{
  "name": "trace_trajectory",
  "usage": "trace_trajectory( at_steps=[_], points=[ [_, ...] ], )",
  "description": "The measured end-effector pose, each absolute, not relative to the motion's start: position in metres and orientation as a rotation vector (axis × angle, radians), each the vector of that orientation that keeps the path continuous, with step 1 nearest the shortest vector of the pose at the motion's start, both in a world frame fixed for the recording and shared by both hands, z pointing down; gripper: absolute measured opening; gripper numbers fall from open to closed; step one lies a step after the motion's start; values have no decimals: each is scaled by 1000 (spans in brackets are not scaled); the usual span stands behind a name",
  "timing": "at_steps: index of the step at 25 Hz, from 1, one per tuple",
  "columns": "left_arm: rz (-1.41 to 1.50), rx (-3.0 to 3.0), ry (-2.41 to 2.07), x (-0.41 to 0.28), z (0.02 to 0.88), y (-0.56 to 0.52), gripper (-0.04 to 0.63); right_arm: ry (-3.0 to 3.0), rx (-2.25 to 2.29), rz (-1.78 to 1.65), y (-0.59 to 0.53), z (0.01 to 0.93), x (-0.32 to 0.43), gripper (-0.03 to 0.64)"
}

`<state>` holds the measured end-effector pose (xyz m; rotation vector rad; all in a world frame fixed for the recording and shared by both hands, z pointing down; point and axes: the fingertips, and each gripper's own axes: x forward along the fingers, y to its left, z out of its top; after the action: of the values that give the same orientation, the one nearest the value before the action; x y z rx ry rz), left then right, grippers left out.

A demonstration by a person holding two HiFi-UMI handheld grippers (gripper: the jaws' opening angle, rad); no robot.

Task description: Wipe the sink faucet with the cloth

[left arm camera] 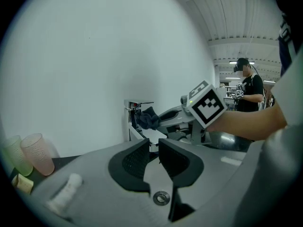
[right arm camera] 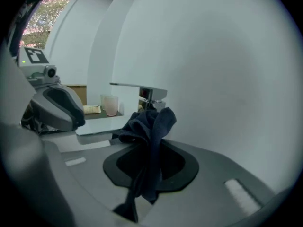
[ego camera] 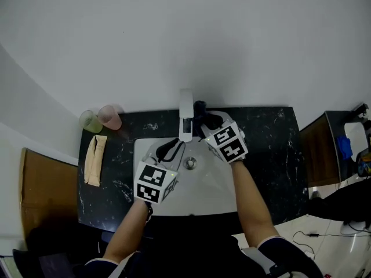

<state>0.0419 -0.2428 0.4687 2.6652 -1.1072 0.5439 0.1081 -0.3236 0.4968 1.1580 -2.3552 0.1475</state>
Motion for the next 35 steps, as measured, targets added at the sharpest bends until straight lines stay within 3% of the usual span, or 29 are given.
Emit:
trace_trajectory(
  at_steps=[14,19,28,35],
  points=[
    [584,2667,-1126,41,468,-243,64,-2161,878,198,-345,560,101,69],
    [611,2667,-1131,41,468,-243,64,-2371,1008,285,-355,523,109,67],
    [630,2666,-1138,42,469,-244,64,-2557,1083,-19,-352,441,107,67],
    [604,2672,-1120,45,470,-243,64,-2554,945,-150,-307,433,92,67]
  ],
)
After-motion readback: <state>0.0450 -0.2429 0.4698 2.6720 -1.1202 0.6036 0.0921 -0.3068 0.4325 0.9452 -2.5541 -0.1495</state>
